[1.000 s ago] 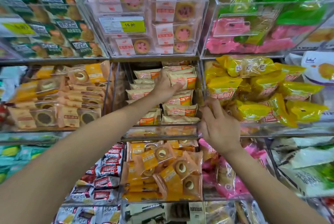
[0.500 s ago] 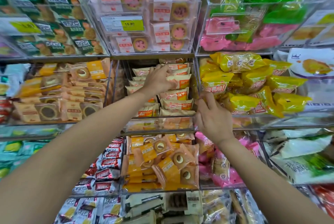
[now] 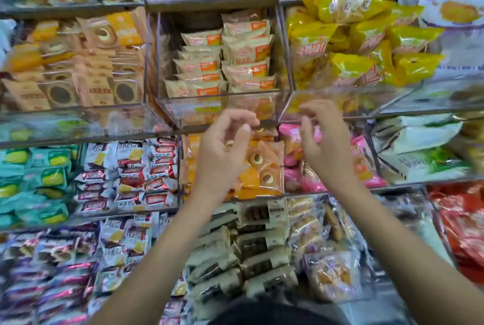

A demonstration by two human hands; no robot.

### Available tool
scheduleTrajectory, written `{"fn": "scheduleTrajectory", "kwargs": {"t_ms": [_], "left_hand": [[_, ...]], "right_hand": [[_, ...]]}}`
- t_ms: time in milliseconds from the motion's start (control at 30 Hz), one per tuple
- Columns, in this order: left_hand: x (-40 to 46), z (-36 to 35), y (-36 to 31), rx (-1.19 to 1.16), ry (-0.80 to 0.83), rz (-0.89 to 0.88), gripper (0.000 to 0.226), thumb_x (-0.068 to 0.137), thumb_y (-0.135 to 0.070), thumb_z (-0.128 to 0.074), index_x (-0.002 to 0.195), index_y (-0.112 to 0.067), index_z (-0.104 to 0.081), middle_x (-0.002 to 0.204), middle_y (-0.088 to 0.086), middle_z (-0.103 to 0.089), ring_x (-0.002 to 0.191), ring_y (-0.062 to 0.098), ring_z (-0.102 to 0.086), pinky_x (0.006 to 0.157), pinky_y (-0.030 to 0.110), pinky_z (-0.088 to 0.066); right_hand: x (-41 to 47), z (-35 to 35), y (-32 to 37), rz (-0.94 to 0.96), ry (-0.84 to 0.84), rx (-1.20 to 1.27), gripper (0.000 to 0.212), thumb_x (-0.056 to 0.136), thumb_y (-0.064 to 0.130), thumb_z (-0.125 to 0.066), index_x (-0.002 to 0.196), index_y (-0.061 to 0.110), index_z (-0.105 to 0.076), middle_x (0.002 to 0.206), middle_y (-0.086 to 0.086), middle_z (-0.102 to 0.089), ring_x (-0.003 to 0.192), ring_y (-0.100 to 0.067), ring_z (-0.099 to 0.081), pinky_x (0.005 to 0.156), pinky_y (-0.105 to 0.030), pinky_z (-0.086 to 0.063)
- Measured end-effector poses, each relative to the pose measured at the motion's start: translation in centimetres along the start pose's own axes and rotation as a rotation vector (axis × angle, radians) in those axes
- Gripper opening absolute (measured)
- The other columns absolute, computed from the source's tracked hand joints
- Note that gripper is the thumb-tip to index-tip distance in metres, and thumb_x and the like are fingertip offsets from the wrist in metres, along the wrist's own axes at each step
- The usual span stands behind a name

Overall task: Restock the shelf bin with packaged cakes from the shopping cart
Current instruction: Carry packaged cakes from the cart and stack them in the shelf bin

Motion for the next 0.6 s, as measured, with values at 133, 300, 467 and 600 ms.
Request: {"fn": "scheduleTrajectory", "kwargs": {"t_ms": [133, 300, 467, 600], "left_hand": [[-9.5, -3.3, 6.0, 0.009, 0.197, 0.494, 0.022, 0.092, -0.012, -0.052, 0.091, -0.033, -0.059, 0.093, -0.015, -0.066, 0.094, 0.003, -0.06, 0.081, 0.015, -0.047], [-18.0, -7.9, 11.3, 0.036, 0.559, 0.954, 0.02, 0.09, -0.01, -0.056, 0.082, -0.028, -0.058, 0.095, -0.004, -0.066, 0.091, 0.013, -0.06, 0.077, 0.012, -0.047], [-20.8, -12.1, 14.4, 0.409, 1.15, 0.738, 0.006, 0.09, -0.021, -0.053, 0.089, -0.026, -0.057, 0.102, 0.001, -0.064, 0.103, 0.019, -0.058, 0.097, 0.036, -0.044], [-19.6, -17.5, 14.3, 0.559, 1.361, 0.598, 0.012, 0.095, -0.023, -0.048, 0.104, -0.023, -0.056, 0.101, -0.003, -0.061, 0.097, 0.014, -0.057, 0.082, 0.025, -0.044]], "right_hand": [[-10.0, 2.1, -1.2, -0.369, 0.146, 0.183, 0.018, 0.094, 0.013, -0.048, 0.104, 0.012, -0.063, 0.087, 0.007, -0.063, 0.076, 0.001, -0.054, 0.067, -0.009, -0.042], [-21.3, 4.7, -3.4, -0.774, 0.361, 0.138, 0.018, 0.092, 0.003, -0.053, 0.09, 0.016, -0.066, 0.073, 0.011, -0.062, 0.065, -0.002, -0.055, 0.06, -0.01, -0.038], [-30.8, 8.9, -5.6, -0.965, 0.582, -0.064, 0.014, 0.091, 0.009, -0.054, 0.099, 0.007, -0.066, 0.087, -0.008, -0.068, 0.078, -0.025, -0.059, 0.076, -0.036, -0.045], [-37.9, 13.4, -7.3, -1.182, 0.586, -0.123, 0.015, 0.092, 0.011, -0.051, 0.092, 0.004, -0.064, 0.085, -0.007, -0.063, 0.078, -0.023, -0.057, 0.066, -0.022, -0.028]]}}
Point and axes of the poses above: each hand's wrist, its own x-axis towards the middle knuckle, its own z-axis out of the back of the hand, y = z × x, the point moved 1 cm from there along x, towards the middle knuckle
